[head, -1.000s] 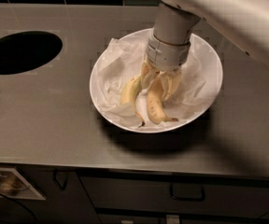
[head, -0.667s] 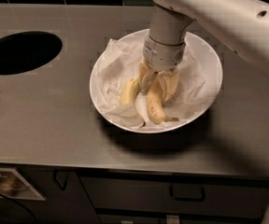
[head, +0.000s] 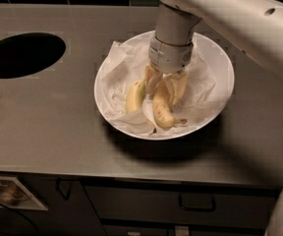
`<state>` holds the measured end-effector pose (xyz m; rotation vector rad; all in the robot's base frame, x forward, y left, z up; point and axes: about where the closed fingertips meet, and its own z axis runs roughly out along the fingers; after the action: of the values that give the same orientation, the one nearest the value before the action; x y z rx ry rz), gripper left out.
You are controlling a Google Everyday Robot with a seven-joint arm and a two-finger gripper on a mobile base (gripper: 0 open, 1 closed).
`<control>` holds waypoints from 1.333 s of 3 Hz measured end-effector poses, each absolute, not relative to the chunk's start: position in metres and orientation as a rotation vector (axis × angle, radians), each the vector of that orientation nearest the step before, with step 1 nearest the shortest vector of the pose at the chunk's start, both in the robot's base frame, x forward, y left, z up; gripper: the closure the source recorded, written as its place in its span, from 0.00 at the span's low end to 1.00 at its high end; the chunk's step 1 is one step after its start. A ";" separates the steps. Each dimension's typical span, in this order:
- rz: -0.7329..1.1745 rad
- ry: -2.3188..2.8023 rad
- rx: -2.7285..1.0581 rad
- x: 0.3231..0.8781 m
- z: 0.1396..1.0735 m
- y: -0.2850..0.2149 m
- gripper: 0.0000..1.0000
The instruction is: Pick banana from white bowl
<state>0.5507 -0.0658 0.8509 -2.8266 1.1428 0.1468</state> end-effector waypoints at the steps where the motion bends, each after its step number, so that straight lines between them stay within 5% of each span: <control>1: 0.129 1.140 -2.812 0.555 0.850 -0.063 0.79; 2: 0.112 1.131 -2.793 0.558 0.850 -0.061 1.00; 4: -0.026 1.052 -2.639 0.535 0.882 -0.065 1.00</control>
Offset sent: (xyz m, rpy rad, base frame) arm 0.0038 0.0023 -0.0010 0.0086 -0.0137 -0.0026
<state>0.5346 -0.0646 0.8821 -2.6390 1.0525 -0.0262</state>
